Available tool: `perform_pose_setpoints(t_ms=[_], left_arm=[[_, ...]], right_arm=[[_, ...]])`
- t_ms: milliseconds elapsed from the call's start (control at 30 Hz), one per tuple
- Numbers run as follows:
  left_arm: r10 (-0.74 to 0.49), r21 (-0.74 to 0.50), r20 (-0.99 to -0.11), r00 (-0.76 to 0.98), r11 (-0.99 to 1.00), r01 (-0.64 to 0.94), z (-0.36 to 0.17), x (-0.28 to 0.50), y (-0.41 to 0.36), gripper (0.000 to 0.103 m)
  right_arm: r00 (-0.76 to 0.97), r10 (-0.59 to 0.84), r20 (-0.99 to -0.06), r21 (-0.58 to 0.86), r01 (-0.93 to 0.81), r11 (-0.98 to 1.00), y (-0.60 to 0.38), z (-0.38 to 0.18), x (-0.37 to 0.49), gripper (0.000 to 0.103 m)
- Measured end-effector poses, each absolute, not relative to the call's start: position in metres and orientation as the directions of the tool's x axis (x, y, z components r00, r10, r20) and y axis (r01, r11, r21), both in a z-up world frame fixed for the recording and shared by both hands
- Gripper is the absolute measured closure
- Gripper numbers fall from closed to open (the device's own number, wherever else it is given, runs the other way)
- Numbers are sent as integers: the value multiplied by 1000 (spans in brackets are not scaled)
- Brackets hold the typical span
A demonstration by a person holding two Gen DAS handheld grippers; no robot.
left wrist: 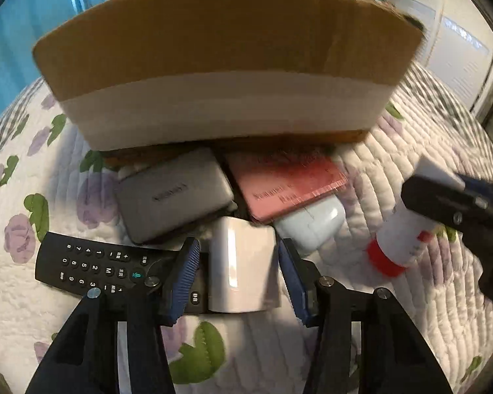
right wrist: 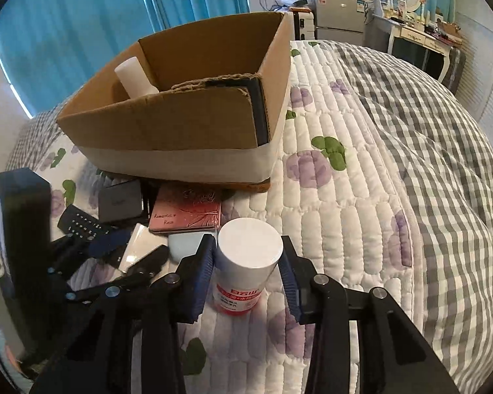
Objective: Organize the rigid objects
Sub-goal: 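Grasp the white plug charger with the left tool while the right tool grasps the red-capped tube, then lift the white plug charger with the left tool while the right tool holds the tube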
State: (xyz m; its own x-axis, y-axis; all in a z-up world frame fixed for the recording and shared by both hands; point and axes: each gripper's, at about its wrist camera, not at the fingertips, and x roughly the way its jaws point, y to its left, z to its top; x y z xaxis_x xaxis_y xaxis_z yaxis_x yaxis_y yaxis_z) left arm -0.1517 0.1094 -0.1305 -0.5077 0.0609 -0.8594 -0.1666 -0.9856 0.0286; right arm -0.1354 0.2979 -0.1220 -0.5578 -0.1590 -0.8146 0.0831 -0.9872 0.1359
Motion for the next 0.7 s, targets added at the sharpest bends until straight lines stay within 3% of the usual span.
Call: perform_pose_setpoints(t_ms=[267, 400, 533, 700], left_arm=[[169, -99, -870, -463, -980, -172, -121, -134, 110, 62], [349, -269, -855, -383, -931, -248, -120, -127, 111, 64], [232, -124, -878, -418, -955, -268, -128, -124, 129, 65], [295, -241, -871, -393, -953, -181, -126, -125, 118, 63]], right_arm=[[-555, -202, -807, 177, 100, -979, 302, -127, -136, 65], [-532, -239, -812, 233, 80, -969, 306, -135, -134, 65], [-528, -217, -821, 205, 82, -975, 303, -141, -130, 65], [-528, -218, -821, 195, 100, -976, 301, -141, -128, 66]])
